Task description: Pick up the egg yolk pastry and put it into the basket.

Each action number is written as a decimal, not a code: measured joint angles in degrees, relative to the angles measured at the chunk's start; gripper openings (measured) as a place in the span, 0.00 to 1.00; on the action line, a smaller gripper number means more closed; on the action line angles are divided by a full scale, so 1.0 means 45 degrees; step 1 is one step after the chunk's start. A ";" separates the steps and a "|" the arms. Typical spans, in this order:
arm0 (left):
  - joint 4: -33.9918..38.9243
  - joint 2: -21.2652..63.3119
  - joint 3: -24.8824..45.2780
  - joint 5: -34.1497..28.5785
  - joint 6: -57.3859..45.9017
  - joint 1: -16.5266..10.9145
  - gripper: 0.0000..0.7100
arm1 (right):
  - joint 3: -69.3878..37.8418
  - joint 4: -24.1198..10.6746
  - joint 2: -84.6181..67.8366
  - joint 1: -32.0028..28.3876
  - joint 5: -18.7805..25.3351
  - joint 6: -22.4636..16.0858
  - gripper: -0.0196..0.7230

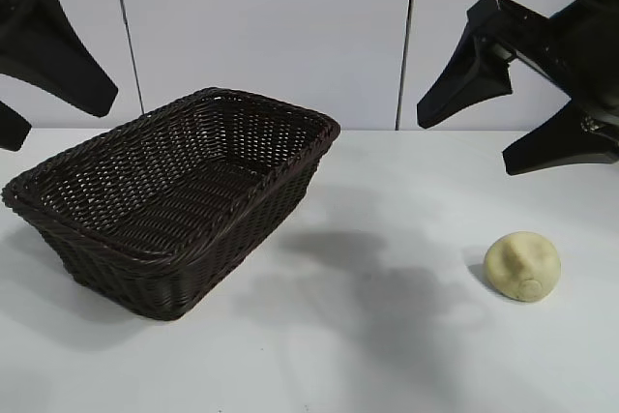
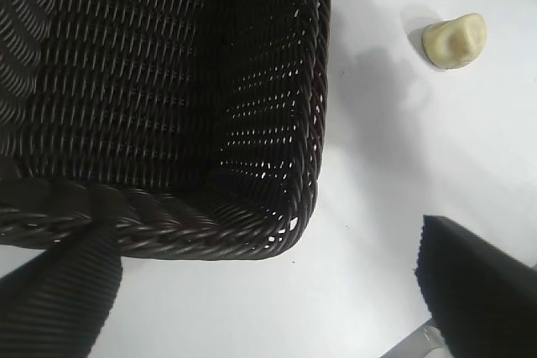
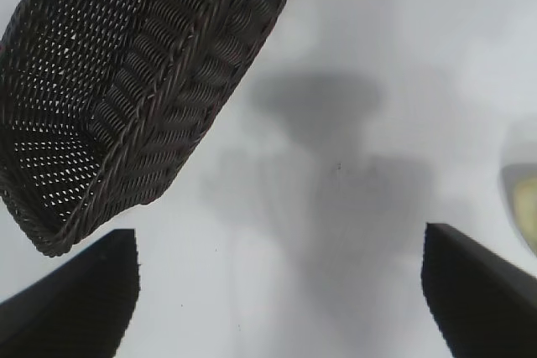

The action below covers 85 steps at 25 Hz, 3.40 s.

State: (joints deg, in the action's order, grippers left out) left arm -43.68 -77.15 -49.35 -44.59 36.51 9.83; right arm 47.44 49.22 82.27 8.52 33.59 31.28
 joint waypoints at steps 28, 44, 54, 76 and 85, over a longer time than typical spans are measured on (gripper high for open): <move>0.0000 0.0000 0.0000 0.0334 -0.0103 0.0000 0.97 | 0.0000 0.0014 0.0000 0.0000 -0.0015 0.0000 0.91; 0.5236 0.0000 0.0000 0.0970 -1.1817 0.0000 0.97 | 0.0000 0.0014 0.0000 0.0000 0.0024 0.0000 0.91; 0.5018 0.0000 -0.0008 0.0005 -1.2715 0.1034 0.97 | 0.0000 0.0014 0.0000 0.0000 0.0052 -0.0030 0.91; 0.8210 -0.3180 -0.0082 0.2785 -1.8252 0.2164 0.97 | 0.0000 0.0014 0.0000 0.0000 0.0293 -0.0030 0.91; 0.8171 -0.4477 -0.0086 0.3869 -1.8277 0.2164 0.91 | 0.0000 -0.0086 0.0000 0.0000 0.0293 -0.0030 0.91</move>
State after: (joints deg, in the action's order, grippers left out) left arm -6.91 -97.30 -49.74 -27.18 -45.74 19.56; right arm 47.44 48.84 82.27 8.52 34.91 31.14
